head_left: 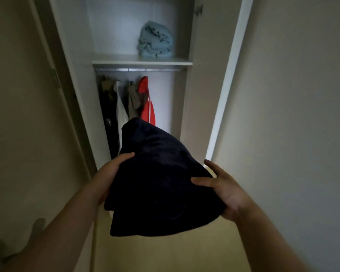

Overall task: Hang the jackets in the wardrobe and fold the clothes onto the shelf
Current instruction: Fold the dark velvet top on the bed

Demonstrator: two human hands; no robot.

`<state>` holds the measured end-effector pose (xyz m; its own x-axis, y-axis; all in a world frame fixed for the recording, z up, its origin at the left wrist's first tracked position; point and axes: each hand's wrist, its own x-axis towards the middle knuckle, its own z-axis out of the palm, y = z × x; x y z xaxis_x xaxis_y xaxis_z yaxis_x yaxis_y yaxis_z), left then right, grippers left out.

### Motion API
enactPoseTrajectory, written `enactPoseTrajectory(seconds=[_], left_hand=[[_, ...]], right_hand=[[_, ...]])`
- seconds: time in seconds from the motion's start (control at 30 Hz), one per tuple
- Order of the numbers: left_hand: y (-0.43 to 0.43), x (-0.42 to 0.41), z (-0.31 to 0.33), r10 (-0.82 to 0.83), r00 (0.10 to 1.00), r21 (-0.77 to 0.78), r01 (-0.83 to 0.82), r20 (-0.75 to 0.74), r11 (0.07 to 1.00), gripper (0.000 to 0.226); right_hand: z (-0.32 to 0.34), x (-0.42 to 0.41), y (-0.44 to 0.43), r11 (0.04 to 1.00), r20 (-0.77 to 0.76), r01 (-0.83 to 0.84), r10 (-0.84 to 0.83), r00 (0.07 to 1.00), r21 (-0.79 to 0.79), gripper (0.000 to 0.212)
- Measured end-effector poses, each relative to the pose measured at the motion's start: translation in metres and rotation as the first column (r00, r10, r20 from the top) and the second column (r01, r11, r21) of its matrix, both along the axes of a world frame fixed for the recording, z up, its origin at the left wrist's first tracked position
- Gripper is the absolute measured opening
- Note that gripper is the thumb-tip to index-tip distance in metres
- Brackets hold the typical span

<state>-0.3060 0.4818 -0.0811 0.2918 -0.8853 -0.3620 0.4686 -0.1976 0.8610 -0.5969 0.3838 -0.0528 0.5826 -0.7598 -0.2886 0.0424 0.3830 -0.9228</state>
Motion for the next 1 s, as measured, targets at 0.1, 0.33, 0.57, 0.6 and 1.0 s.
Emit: enactPoseTrajectory(seconds=[0.1, 0.33, 0.57, 0.6, 1.0], left_hand=[[-0.039, 0.044, 0.023, 0.058, 0.998, -0.038, -0.056, 0.038, 0.998, 0.070], [-0.146, 0.129, 0.072, 0.143, 0.987, -0.122, -0.135, 0.067, 0.983, 0.070], [-0.287, 0.203, 0.125, 0.249, 0.967, -0.267, -0.224, 0.062, 0.937, 0.057], [-0.305, 0.213, 0.135, 0.268, 0.961, -0.290, -0.240, 0.062, 0.926, 0.052], [-0.475, 0.358, 0.217, 0.464, 0.871, -0.396, -0.374, 0.160, 0.839, 0.042]], right_hand=[[0.016, 0.051, -0.048, 0.999, 0.024, -0.008, 0.009, 1.000, -0.048, 0.087], [0.059, 0.144, -0.166, 0.990, 0.080, -0.024, 0.036, 0.996, -0.140, 0.073], [0.099, 0.235, -0.325, 0.974, 0.136, -0.049, 0.081, 0.987, -0.222, 0.064], [0.105, 0.249, -0.348, 0.971, 0.140, -0.062, 0.096, 0.985, -0.232, 0.065], [0.170, 0.423, -0.556, 0.943, 0.227, -0.211, 0.271, 0.935, -0.258, 0.055]])
